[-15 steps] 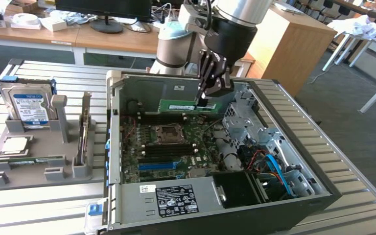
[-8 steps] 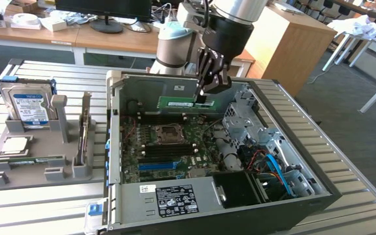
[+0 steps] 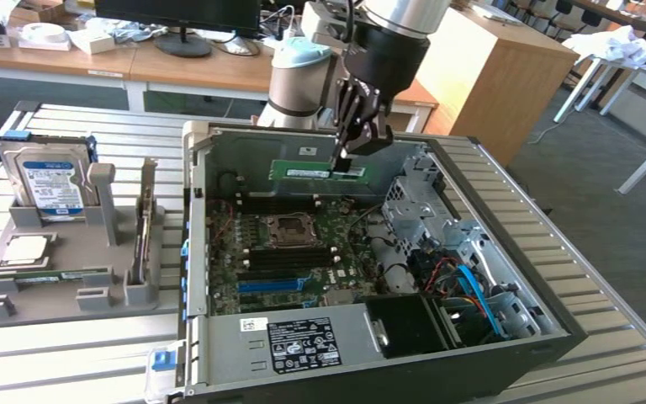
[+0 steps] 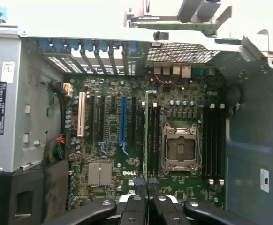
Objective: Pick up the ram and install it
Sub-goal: 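Pick up the ram and move it above insertion slot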
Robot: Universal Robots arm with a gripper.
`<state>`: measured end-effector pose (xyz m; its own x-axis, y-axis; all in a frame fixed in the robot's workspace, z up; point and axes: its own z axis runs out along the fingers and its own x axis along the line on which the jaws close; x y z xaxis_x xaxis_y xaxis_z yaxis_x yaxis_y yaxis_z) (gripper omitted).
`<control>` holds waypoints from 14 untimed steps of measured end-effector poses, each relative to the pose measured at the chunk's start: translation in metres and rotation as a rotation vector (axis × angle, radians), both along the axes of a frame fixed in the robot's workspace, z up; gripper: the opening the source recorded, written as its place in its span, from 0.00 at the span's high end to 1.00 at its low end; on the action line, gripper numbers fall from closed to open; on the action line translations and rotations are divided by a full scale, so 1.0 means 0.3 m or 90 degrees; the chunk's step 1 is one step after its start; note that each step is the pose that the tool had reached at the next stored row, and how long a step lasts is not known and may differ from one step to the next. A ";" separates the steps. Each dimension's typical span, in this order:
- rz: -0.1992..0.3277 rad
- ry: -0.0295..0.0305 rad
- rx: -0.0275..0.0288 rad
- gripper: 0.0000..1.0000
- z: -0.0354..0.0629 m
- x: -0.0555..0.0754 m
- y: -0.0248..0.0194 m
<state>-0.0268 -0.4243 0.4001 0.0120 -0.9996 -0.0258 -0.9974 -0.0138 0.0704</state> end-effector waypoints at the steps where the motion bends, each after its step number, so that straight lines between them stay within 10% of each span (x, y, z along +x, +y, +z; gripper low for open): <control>1: 0.000 0.0000 0.0000 0.88 0.000 0.000 0.005; 14: 0.000 0.0000 0.0000 0.88 -0.004 0.000 0.052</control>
<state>-0.0268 -0.4086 0.3989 0.0120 -0.9996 -0.0257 -0.9974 -0.0138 0.0703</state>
